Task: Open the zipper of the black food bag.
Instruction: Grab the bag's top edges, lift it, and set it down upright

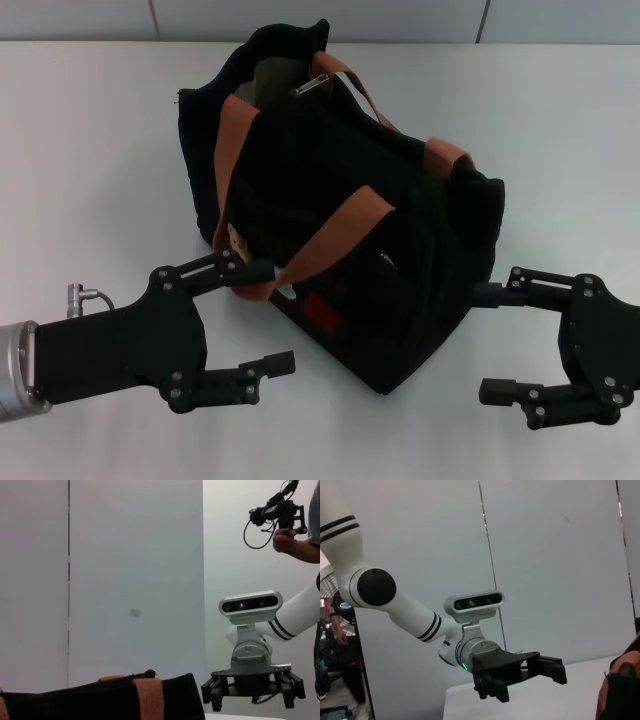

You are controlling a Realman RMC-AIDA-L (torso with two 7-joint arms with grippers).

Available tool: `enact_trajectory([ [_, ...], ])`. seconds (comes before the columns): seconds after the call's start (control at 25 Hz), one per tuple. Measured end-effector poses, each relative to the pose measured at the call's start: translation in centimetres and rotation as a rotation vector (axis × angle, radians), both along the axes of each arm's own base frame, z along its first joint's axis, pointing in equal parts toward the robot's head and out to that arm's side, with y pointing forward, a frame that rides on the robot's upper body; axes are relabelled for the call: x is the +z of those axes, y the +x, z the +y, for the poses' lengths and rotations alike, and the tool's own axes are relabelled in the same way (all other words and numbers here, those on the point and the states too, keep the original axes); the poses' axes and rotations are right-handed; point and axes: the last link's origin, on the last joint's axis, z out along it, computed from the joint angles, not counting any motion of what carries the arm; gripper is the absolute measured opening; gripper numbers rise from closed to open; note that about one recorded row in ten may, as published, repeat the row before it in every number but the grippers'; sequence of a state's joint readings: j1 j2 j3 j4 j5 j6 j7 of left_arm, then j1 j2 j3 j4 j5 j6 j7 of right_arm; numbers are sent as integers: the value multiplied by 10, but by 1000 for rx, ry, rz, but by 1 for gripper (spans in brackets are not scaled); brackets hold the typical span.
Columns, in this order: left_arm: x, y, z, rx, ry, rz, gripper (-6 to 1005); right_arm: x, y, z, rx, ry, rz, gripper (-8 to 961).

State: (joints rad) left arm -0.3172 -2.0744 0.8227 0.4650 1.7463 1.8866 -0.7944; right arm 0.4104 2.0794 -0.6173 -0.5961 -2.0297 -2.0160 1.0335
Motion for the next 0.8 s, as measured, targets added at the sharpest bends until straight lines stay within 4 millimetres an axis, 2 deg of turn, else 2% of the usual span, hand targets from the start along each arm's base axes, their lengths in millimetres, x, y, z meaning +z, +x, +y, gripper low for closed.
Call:
enact_trajectory([
  [0.36,5,-2,2,27,50,-23,825,-1,-1,1,-2,4,1,838],
  [0.48,16,-12,3,86,195,-61,824,0,0,1,-5,8,3,838],
  [0.52,24,-21,2,132,303,-79,823,0,1,1,-8,11,2,838],
  [0.64,30,-30,5,189,373,-77,822,-1,2,1,-13,16,-1,837],
  [0.72,33,-39,17,265,426,-41,821,-2,2,1,-20,20,-3,837],
  [0.8,33,-40,24,281,436,-24,819,-3,2,2,-22,18,-2,837],
])
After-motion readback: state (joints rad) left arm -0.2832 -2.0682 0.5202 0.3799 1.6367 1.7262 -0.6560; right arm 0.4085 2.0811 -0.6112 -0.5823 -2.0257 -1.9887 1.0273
